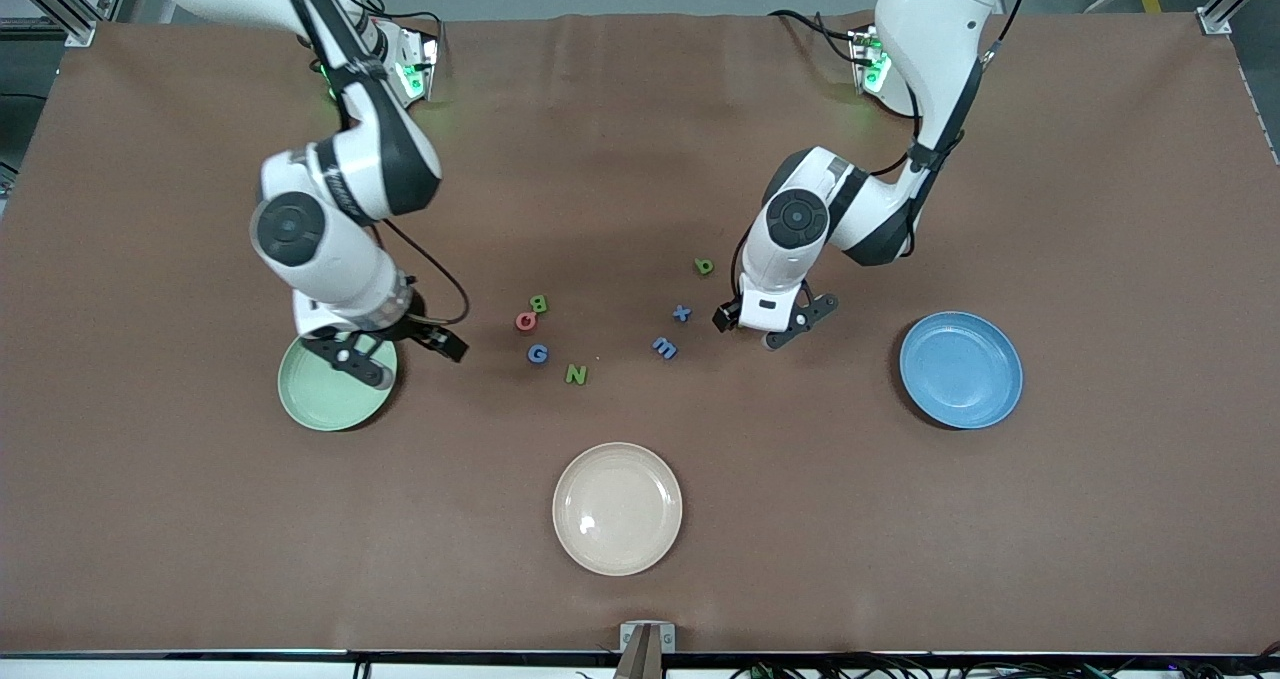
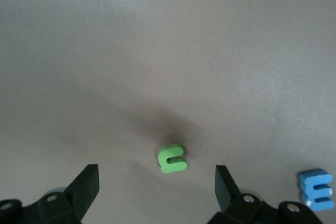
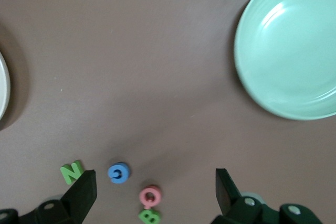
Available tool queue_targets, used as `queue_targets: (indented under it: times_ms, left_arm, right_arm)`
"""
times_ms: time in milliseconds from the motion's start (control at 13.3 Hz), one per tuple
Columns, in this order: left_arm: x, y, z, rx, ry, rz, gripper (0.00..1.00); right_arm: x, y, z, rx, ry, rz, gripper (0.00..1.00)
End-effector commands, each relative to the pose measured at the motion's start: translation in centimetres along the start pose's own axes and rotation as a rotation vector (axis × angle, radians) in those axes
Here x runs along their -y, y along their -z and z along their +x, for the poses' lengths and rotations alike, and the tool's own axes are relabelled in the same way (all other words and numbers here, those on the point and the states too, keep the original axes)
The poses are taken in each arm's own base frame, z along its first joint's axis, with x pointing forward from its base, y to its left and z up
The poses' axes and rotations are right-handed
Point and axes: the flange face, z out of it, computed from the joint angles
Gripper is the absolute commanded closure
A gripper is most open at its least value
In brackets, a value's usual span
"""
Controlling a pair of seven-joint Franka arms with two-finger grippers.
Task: Sort upper and lower case letters into plates
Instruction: 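Grasp the green u with the left gripper while the right gripper grasps blue G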
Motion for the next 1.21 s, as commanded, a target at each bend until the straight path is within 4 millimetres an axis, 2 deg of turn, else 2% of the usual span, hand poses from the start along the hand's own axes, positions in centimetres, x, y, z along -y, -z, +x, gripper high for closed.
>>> queue_targets:
  times_ms: [0, 151, 301, 452, 754, 1131]
  left_arm:
    - [-1.4, -1.0, 0.7, -0.020, 0.045, -0.005, 0.08]
    - [-1.7, -1.7, 1.0, -0.018, 0.058, -0.001, 0.12]
    - [-1.7, -1.9, 0.9, -0.016, 0.057, 0.002, 0.15]
    - [-1.8, -1.7, 0.9, -0.017, 0.058, -0.001, 0.20]
    - [-2.1, -2.0, 0.0, -0.015, 0.056, 0.002, 0.26]
    - [-1.9, -3.0, -0.9, -0.009, 0.047, 0.022, 0.26]
  right_arm:
    - [2.2, -4.7, -1.8, 0.000, -0.046, -0.006, 0.00]
    - [3.2, -7.5, -2.6, -0.001, -0.051, -0.017, 0.01]
    - [3.8, -9.4, -2.8, 0.007, -0.052, -0.034, 0.04]
    - [4.4, -10.9, -3.5, 0.005, -0.053, -0.036, 0.13]
    - [5.2, -12.6, -3.8, 0.006, -0.044, -0.036, 0.28]
    - [6.3, -13.6, -4.8, 0.008, -0.061, -0.030, 0.34]
